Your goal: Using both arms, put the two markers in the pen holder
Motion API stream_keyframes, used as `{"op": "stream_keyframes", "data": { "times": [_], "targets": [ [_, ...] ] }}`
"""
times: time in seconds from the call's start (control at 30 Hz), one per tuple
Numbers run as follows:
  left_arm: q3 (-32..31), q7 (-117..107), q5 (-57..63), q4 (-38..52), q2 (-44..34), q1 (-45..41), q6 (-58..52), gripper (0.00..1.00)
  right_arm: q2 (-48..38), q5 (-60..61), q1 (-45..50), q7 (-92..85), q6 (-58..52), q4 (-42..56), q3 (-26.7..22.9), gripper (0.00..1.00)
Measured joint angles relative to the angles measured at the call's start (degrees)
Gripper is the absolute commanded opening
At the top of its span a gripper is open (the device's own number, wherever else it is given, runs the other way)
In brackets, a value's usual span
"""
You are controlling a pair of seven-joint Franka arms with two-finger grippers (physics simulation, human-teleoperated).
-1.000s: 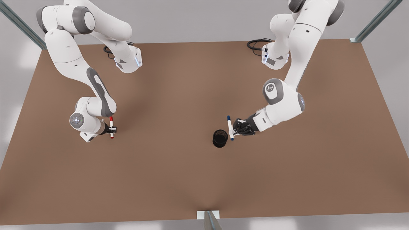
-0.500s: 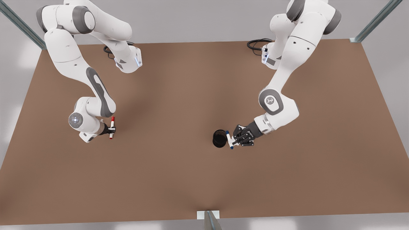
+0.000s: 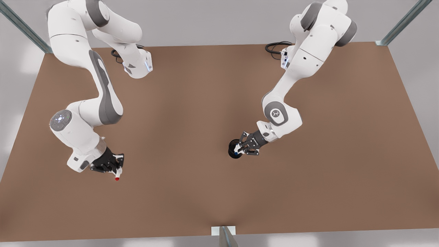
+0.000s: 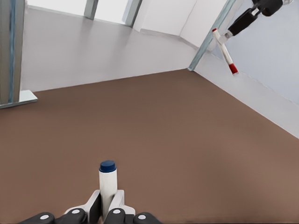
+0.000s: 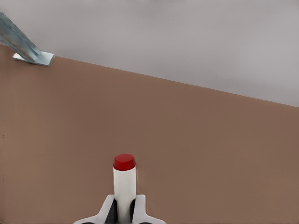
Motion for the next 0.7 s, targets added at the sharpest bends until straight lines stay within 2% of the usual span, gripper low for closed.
{"op": "stream_keyframes", "data": {
  "times": [0.03, 0.17, 0.23, 0.3, 0.4, 0.5, 0.57, 0.6, 0.67, 0.7],
  "targets": [
    [0.0, 1.51, -0.27, -0.04, 0.02, -0.08, -0.09, 1.0, 1.6, 0.24, 1.74, 0.28, -0.27, 3.07, 0.62, 0.25],
    [-0.07, 7.39, -0.64, -2.47, -0.61, 0.8, -1.22, 1.0, 7.82, 0.65, 9.43, 2.3, 0.91, 11.62, 1.78, 0.25],
    [0.03, 9.54, -0.02, -4.24, -4.43, 2.37, -2.14, 1.0, 9.51, 0.68, 13.26, 3.76, 2.82, 12.91, 1.83, 0.25],
    [0.12, 9.81, 6.37, -4.67, -7.99, 8.51, -3.9, 1.0, 10.28, 0.68, 16.53, 5.37, 5.08, 13.2, 1.76, 0.25],
    [1.37, 5.06, 28.61, 1.57, -10.12, 21.25, -11.84, 1.0, 12.05, 0.69, 21.71, 7.91, 8.81, 13.26, 1.39, 0.25],
    [2.1, -8.66, 62.15, 18.67, -10.44, 21.7, -26.84, 1.0, 14.96, 0.63, 26.01, 10.78, 12.61, 15.7, 0.89, 0.25],
    [1.81, -18.28, 78.56, 26.92, -11.37, 20.53, -39.06, 1.0, 17.14, 0.6, 29.89, 12.99, 14.3, 19.44, -1.14, 0.24],
    [5.08, -22.66, 83.77, 28.83, -13.87, 18.04, -43.82, 1.0, 18.43, 0.58, 32.13, 14.16, 14.96, 21.61, -2.66, 0.25],
    [15.23, -30.73, 88.36, 26.51, -21.45, 11.4, -50.84, 1.0, 20.14, 0.55, 35.05, 16.4, 16.54, 23.27, -4.34, 0.24],
    [17.11, -34.43, 89.48, 25.17, -23.49, 11.07, -53.55, 1.0, 20.84, 0.59, 36.03, 17.44, 17.7, 23.44, -4.63, 0.25]
  ]
}}
